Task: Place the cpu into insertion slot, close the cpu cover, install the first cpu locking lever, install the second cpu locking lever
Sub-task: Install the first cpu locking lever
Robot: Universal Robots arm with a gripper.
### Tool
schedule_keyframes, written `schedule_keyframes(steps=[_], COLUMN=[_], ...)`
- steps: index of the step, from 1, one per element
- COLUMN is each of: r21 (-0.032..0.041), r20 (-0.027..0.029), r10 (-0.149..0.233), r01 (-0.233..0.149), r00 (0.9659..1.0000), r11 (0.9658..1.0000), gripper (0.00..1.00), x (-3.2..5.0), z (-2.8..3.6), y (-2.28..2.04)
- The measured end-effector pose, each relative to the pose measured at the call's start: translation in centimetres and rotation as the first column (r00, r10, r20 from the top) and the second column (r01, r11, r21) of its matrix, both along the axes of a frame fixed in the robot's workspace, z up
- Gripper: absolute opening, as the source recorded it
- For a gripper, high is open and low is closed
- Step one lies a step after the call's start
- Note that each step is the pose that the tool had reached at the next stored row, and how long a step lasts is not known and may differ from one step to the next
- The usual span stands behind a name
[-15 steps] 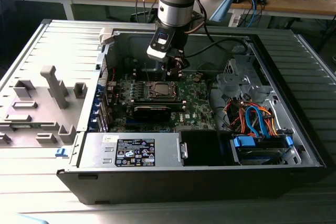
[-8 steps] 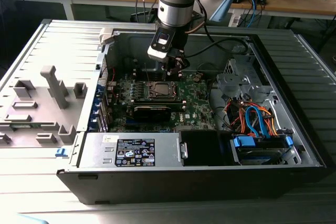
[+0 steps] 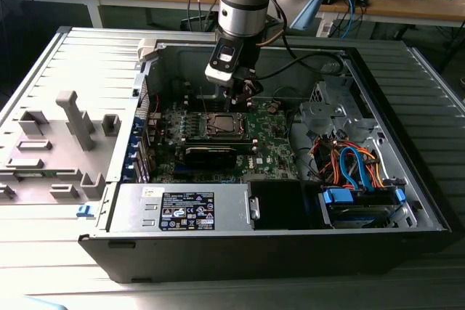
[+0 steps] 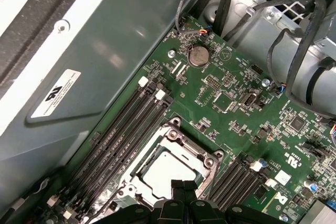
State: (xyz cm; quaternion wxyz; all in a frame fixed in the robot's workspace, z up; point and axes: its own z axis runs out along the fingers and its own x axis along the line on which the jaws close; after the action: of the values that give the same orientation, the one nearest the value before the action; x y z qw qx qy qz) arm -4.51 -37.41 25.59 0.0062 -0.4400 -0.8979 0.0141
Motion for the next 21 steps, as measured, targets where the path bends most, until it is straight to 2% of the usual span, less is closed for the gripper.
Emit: schedule_keyframes(steps=[21], r21=[0.0], r20=[0.0], r10=[0.033], r01=[-0.033], r00=[0.9995], r11=[0.9995], gripper=[0.11], x=[0.0], z=[0.0], y=[0.0])
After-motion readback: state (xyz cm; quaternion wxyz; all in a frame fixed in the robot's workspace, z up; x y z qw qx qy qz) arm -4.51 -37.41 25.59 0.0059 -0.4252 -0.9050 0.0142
